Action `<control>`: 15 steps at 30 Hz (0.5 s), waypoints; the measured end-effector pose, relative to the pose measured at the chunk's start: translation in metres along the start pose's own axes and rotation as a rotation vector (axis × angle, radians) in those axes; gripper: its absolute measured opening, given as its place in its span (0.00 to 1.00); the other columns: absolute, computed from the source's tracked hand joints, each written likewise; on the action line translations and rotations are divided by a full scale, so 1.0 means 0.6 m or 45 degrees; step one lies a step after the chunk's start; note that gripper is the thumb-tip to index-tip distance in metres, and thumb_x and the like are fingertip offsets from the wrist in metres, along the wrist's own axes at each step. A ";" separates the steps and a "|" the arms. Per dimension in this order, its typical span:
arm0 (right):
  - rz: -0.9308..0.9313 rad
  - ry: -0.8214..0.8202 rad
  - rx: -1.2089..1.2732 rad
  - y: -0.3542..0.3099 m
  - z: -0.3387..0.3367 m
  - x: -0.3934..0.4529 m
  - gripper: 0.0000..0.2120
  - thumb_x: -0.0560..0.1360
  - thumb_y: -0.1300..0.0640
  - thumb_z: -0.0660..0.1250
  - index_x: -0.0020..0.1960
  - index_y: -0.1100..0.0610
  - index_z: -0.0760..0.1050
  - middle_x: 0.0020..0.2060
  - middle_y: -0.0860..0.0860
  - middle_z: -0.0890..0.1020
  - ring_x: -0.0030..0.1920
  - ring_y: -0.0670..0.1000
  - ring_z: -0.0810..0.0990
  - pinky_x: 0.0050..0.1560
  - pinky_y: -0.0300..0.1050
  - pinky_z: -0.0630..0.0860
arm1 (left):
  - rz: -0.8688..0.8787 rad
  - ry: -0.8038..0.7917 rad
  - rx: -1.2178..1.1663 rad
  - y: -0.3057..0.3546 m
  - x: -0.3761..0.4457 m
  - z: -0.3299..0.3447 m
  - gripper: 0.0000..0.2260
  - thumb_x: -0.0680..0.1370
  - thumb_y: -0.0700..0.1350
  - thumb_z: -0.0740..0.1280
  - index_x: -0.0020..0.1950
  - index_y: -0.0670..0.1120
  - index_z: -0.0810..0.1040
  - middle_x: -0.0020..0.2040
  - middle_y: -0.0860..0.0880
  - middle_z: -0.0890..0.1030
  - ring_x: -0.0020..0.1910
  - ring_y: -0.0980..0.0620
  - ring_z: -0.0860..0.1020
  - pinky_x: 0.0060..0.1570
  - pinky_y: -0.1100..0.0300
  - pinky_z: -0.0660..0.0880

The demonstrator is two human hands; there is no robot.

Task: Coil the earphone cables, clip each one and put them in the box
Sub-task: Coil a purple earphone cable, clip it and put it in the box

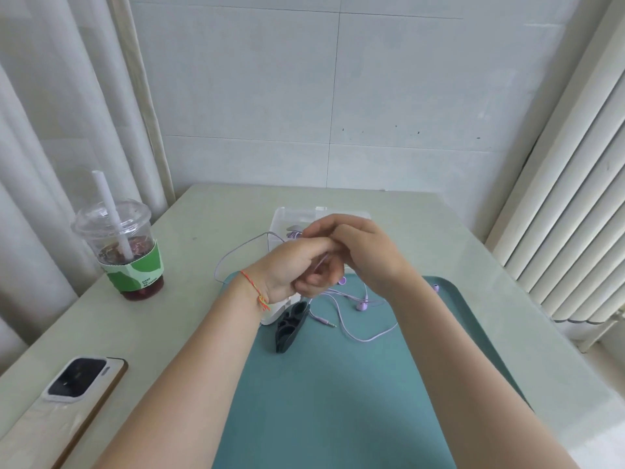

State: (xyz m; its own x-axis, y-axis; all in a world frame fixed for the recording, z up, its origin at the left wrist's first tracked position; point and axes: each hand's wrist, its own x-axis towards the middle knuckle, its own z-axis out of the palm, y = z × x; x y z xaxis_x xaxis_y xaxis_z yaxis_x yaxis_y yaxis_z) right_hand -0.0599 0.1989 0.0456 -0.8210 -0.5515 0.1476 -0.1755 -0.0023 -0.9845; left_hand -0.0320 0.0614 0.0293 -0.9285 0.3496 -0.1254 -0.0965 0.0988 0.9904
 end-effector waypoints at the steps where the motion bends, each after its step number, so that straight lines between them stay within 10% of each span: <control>1: 0.013 0.030 -0.028 0.004 0.000 0.004 0.16 0.76 0.68 0.53 0.48 0.65 0.79 0.35 0.57 0.81 0.31 0.51 0.79 0.38 0.42 0.76 | 0.032 0.061 -0.023 -0.005 0.003 -0.002 0.24 0.81 0.50 0.58 0.26 0.43 0.74 0.20 0.50 0.58 0.19 0.55 0.53 0.25 0.64 0.48; 15: 0.124 0.209 -0.298 0.030 -0.028 0.009 0.08 0.77 0.61 0.64 0.45 0.60 0.81 0.24 0.50 0.68 0.24 0.50 0.64 0.30 0.45 0.69 | 0.369 0.166 -1.417 -0.013 0.006 -0.039 0.12 0.78 0.40 0.56 0.46 0.40 0.78 0.29 0.51 0.65 0.24 0.56 0.63 0.21 0.65 0.58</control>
State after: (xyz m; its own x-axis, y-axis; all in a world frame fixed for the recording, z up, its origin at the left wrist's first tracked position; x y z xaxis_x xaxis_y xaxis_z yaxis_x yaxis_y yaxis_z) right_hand -0.0769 0.2099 0.0304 -0.9137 -0.3971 0.0861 -0.1967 0.2468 -0.9489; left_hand -0.0427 0.0402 0.0222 -0.9911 0.1202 0.0574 -0.0767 -0.8669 0.4926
